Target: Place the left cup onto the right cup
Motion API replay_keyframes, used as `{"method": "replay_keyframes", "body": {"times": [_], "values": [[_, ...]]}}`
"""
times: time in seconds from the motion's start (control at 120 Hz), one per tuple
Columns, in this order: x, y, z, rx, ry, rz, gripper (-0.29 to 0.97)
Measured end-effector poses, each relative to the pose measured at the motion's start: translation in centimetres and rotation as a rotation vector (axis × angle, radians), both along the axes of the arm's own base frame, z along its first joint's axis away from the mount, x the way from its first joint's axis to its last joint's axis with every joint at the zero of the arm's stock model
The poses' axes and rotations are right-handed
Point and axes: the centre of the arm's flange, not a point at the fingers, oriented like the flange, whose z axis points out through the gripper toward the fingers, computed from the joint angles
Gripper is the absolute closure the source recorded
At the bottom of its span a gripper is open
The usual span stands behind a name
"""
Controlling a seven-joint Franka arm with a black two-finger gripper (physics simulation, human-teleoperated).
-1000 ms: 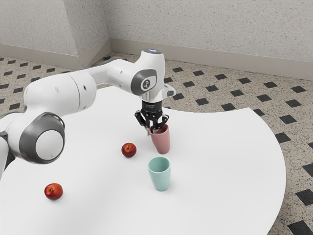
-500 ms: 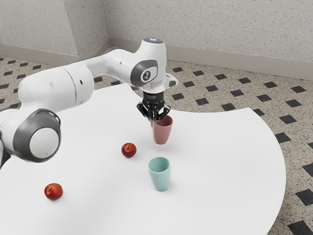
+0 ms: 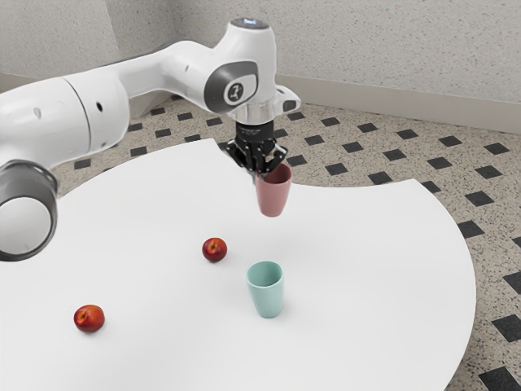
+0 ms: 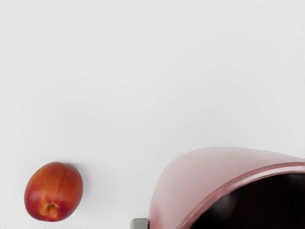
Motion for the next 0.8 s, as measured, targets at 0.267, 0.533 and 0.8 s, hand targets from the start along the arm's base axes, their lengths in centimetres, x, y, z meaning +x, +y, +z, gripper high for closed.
{"method": "replay_keyframes", "body": {"times": [0.267, 0.533, 0.8], "values": [[-2.1, -6.0, 0.7, -0.050, 0.005, -0.045, 0.79], [-7.4, -7.5, 1.8, 0.001, 0.005, -0.039, 0.79], [-11.0, -6.4, 0.4, 0.030, 0.001, -0.004, 0.79]]}}
